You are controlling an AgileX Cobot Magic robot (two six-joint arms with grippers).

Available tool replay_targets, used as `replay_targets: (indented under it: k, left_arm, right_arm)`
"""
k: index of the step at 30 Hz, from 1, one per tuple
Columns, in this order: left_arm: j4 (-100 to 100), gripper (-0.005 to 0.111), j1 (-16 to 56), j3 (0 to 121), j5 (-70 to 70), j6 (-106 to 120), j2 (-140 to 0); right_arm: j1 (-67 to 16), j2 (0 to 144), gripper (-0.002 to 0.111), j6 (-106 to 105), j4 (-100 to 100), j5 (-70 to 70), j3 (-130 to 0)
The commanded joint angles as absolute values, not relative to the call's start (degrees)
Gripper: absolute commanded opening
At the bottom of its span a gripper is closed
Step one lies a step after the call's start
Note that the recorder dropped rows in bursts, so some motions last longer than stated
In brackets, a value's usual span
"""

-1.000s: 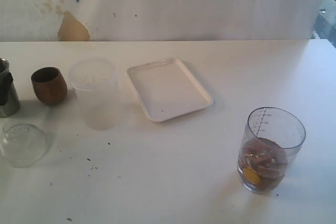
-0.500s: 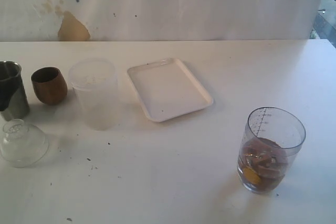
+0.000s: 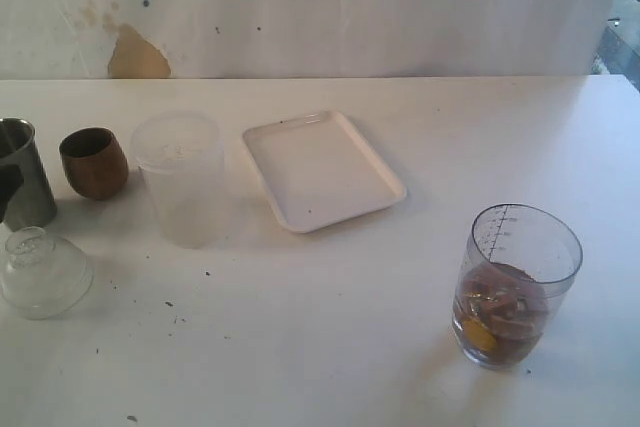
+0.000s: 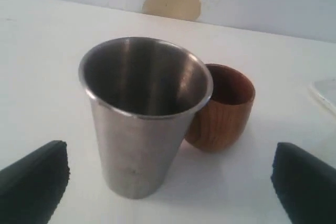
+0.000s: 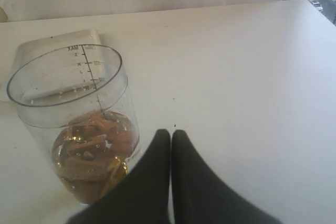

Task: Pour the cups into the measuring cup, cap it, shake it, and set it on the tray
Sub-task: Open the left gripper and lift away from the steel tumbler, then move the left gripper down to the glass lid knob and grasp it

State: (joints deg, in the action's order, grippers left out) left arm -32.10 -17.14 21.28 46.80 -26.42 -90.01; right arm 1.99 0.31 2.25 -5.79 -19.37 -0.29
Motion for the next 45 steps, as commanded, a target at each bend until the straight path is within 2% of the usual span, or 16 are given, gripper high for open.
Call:
replay_targets:
  k: [1, 13, 21, 34, 35, 37, 40, 42, 45]
  left_arm:
    - [-29.1, 0.105, -17.0, 16.6, 47.5, -22.1, -85.9]
    - [-41.2, 0.105, -16.4, 11.2, 50.0, -30.4, -84.0]
    - [-40.1, 0.105, -12.9, 12.0, 49.6, -26.8, -86.2]
    - [-35.4, 0.103, -12.9, 14.8, 51.7, -22.4, -93.7]
    - [-35.4, 0.100, -12.9, 14.8, 51.7, -22.5, -93.7]
    - [-35.4, 0.085, -12.9, 14.8, 50.7, -23.9, -93.7]
    - [-37.3, 0.053, -12.9, 14.8, 49.2, -26.9, -93.7]
    - [-40.2, 0.047, -12.9, 14.8, 48.9, -27.0, -93.7]
    - [-40.5, 0.047, -12.9, 14.8, 46.8, -29.3, -93.7]
  right_arm:
    - [1.7, 0.0, 0.000, 2.2, -5.7, -19.3, 0.0]
    - [1.7, 0.0, 0.000, 2.2, -5.7, -19.3, 0.0]
    - [1.7, 0.0, 0.000, 2.2, -5.7, -19.3, 0.0]
    - [1.7, 0.0, 0.000, 2.2, -5.7, -19.3, 0.0]
    - [1.7, 0.0, 0.000, 2.2, -5.7, -19.3, 0.0]
    - [1.7, 0.0, 0.000, 2.2, -5.7, -19.3, 0.0]
    - [1.7, 0.0, 0.000, 2.2, -5.7, -19.3, 0.0]
    - [1.7, 0.0, 0.000, 2.2, -5.7, -19.3, 0.0]
    - [1.7, 0.0, 0.000, 2.2, -5.7, -19.3, 0.0]
